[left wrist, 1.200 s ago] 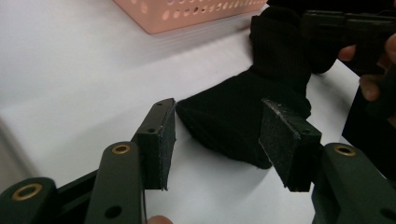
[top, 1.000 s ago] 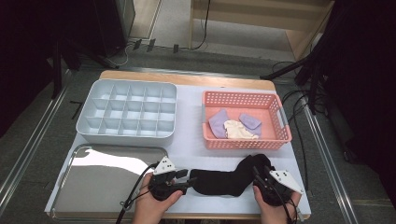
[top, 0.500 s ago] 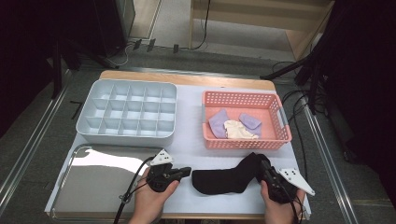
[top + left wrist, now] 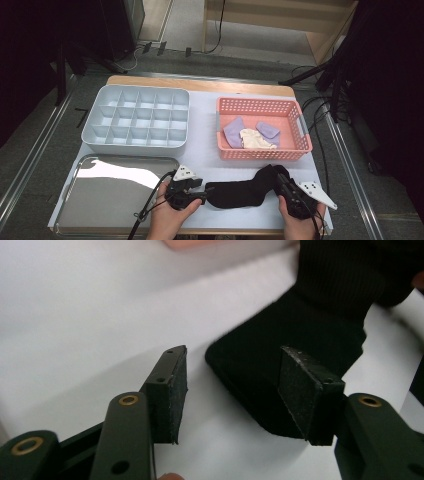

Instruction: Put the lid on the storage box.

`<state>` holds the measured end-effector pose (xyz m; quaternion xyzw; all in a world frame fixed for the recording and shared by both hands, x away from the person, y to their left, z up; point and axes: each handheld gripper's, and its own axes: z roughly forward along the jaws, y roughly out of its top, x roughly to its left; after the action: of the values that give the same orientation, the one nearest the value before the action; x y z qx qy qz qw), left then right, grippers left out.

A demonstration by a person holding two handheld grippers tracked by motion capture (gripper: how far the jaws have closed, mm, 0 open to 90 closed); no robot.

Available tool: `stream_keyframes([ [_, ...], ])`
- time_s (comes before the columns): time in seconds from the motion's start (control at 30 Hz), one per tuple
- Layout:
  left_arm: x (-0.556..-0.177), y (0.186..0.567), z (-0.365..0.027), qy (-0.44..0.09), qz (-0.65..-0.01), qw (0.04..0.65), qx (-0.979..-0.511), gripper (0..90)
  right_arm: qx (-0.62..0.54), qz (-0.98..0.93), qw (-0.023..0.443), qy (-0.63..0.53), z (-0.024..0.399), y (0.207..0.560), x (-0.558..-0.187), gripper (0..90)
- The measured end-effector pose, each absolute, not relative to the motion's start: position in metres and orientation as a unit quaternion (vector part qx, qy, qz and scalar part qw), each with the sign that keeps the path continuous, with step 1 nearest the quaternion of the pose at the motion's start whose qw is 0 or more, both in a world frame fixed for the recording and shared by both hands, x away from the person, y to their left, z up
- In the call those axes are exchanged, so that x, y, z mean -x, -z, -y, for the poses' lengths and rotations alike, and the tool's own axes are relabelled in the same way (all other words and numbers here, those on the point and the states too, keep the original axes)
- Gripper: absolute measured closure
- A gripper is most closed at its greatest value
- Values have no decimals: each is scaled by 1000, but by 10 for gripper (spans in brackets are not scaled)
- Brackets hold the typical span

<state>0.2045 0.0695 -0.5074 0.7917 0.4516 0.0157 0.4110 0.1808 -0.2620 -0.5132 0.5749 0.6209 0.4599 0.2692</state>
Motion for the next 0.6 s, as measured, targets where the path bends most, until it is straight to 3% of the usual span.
stream_keyframes([
  [0.1,-203,510,-65,-16,-445,395,-804,553,-575,-619,271,-461,261,513,-180,865],
  [0.2,-203,510,-64,-12,-438,385,-812,762,-573,-620,270,-463,261,512,-181,866],
  [0.27,-204,510,-66,-20,-438,392,-808,855,-568,-621,272,-467,260,511,-181,867],
  [0.5,-216,500,-88,-64,-467,418,-776,867,-564,-621,264,-476,258,507,-187,871],
  [0.6,-221,502,-92,-58,-473,425,-770,854,-568,-624,257,-472,259,511,-189,871],
])
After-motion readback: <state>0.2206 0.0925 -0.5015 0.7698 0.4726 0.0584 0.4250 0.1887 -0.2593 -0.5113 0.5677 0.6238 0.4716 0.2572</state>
